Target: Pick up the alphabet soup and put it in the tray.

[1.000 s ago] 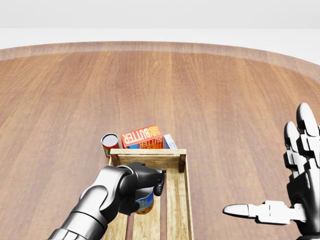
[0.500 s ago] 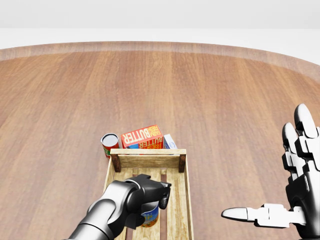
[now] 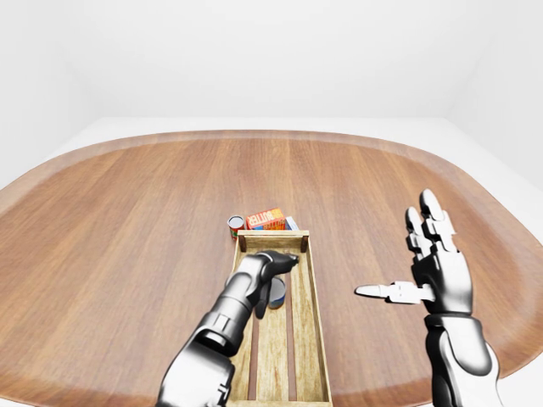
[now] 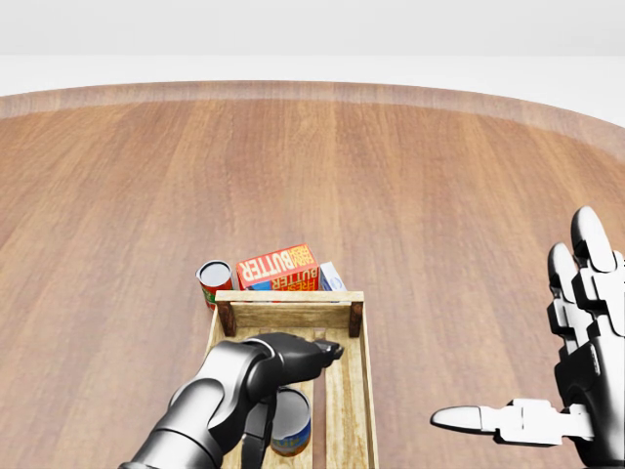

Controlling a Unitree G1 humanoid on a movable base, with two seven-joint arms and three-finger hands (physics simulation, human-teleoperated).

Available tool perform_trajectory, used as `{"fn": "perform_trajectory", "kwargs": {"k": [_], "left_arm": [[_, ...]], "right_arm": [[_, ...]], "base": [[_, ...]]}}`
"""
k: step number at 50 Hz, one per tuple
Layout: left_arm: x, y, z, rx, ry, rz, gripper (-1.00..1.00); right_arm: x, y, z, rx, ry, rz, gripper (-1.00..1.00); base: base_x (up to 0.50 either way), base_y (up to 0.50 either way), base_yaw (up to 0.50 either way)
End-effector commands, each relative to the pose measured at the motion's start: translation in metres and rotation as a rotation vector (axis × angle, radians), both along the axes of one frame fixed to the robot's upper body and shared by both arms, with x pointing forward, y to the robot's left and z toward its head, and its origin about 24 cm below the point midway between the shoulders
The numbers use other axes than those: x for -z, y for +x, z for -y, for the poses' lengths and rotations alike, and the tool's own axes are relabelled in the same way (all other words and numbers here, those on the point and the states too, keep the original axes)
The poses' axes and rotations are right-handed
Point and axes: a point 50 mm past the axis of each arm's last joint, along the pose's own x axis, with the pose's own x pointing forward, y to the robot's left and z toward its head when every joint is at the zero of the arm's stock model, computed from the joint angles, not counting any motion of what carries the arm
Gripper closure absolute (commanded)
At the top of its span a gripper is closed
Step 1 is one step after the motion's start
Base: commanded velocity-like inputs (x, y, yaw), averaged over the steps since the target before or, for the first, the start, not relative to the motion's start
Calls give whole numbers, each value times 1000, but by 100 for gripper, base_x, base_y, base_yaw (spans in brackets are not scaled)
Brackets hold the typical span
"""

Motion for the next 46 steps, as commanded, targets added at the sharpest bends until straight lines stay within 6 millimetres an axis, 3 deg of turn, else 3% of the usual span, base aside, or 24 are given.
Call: {"fn": "perform_trajectory", "kwargs": {"k": [1,14,23,32,40,46], "left_arm": [[-28,6,-1,-1,-67,34,-100],[-145,11,-9,-76,-509,399,-100],[-182,5,-26,-107,-599,520,-100],[-202,15,-52,-139,-644,562,-100],[-177,43,-93,-295,-592,428,-100],[-177,33,-114,-325,-653,441,-100]], "right_arm": [[3,1,0,0,5,-10,-98],[3,2,-1,-6,7,-10,-98],[0,2,0,-3,1,1,-98],[-1,1,0,-1,3,5,-98],[-5,0,1,1,-5,21,-98],[-8,1,-1,-4,-10,38,-98]], "base": [[0,0,0],[0,0,0],[0,0,0],[0,0,0],[0,0,0],[0,0,0]]}}
